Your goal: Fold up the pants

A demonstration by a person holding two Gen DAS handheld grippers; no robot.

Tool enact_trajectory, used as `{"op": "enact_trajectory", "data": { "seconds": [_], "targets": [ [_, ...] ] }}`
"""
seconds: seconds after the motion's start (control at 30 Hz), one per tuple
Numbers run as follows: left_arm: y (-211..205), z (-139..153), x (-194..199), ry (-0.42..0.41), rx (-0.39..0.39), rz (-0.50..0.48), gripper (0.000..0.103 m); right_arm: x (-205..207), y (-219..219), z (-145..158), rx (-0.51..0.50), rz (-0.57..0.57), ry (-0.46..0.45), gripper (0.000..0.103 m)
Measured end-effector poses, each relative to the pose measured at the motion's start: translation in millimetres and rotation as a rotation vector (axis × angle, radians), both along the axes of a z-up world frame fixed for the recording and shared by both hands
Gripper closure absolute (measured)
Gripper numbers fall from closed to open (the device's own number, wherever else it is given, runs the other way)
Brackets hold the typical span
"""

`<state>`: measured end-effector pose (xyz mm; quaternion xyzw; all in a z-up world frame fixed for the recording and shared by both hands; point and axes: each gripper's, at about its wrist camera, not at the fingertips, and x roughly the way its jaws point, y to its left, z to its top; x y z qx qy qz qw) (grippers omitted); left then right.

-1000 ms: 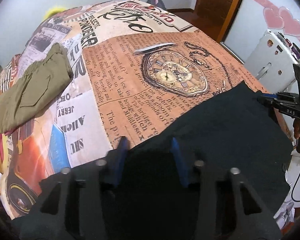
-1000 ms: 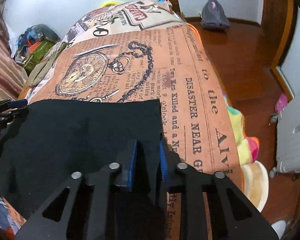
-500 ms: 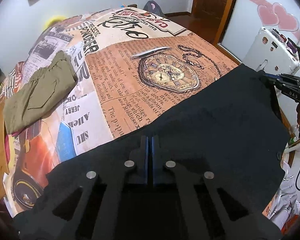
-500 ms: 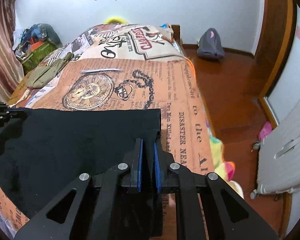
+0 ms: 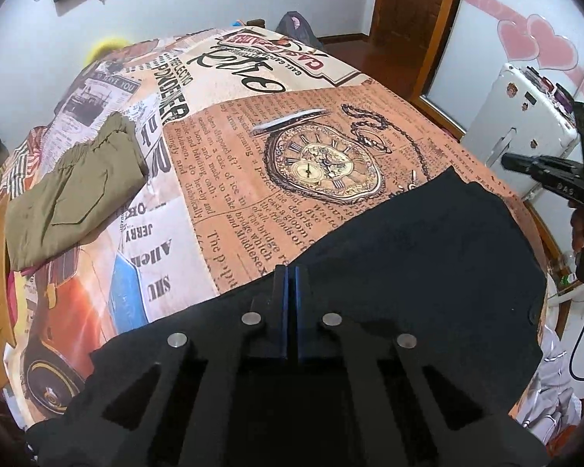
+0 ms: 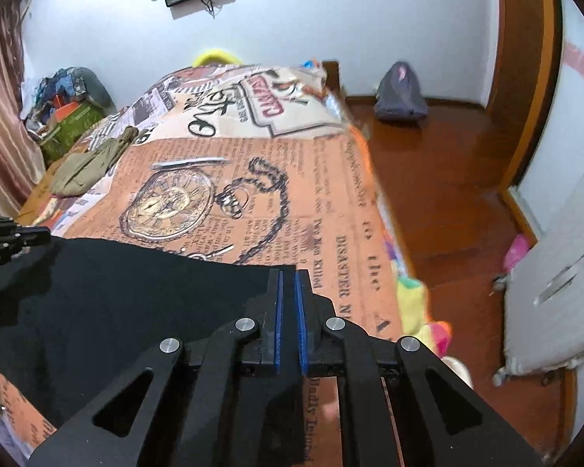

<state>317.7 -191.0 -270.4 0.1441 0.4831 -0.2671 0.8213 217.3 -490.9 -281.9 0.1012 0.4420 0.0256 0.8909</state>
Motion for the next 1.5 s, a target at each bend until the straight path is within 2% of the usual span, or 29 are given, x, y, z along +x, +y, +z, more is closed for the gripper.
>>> {"op": "enact_trajectory", "data": {
  "seconds": [0.1,0.17,0.23,0.47,0.5,0.57,0.6,0.67,0.7,0.77,0.83,0.9,0.97,1.0,1.03,1.1,1.13,1.23,1.4,1.5],
  "targets": [
    [1,-4,0,0.012,0.008,-0.002,0.093,1,1,-14,0.018,-0.004,0.053,0.092],
    [1,-8,1,0.015,0.026,0.005,0.076,0,2,-22,0.026,-0.003,0.071,0.078],
    [2,-13,4,0.015,0.038,0.019,0.065,0,4,-30,0.023,-0.001,0.087,0.073],
    [6,-25,12,0.054,0.022,0.026,0.060,7,-3,-48,0.082,-0.002,0.139,0.073],
    [6,-26,12,0.055,0.018,0.027,0.060,8,-3,-50,0.091,-0.003,0.144,0.073],
    [6,-26,11,0.051,0.018,0.022,0.060,7,-3,-50,0.091,-0.013,0.129,0.087],
    [6,-26,11,0.048,0.019,0.021,0.060,7,-2,-50,0.095,-0.005,0.126,0.090],
    [6,-26,10,0.056,0.006,0.012,0.072,5,1,-48,0.092,0.004,0.114,0.095],
    [5,-26,9,0.050,0.012,0.011,0.075,5,3,-47,0.079,0.009,0.112,0.095],
    [4,-25,7,0.051,0.011,0.000,0.096,5,8,-46,0.054,0.020,0.114,0.095],
    [3,-25,4,0.053,0.012,-0.009,0.097,4,10,-43,0.026,0.029,0.114,0.095],
    [2,-24,0,0.045,0.021,-0.022,0.100,6,9,-43,-0.003,0.023,0.125,0.089],
    [2,-24,-2,0.044,0.021,-0.022,0.101,7,5,-44,-0.006,0.013,0.131,0.056],
    [3,-23,-2,0.044,0.020,-0.021,0.101,7,2,-46,0.005,0.009,0.127,0.052],
    [3,-23,-3,0.044,0.020,-0.021,0.101,8,2,-48,0.011,0.009,0.131,0.051],
    [4,-23,-4,0.044,0.019,-0.018,0.101,11,2,-56,0.026,0.017,0.155,0.051],
    [4,-23,-4,0.045,0.019,-0.018,0.101,12,3,-59,0.028,0.015,0.153,0.055],
    [4,-22,-5,0.042,0.025,-0.018,0.101,13,5,-59,0.049,0.021,0.137,0.079],
    [-4,-18,-7,0.036,0.025,-0.045,0.101,8,11,-52,0.004,0.017,0.096,0.084],
    [-18,-15,-5,0.031,0.036,-0.079,0.094,6,13,-45,-0.023,0.013,0.066,0.089]
  ]
}}
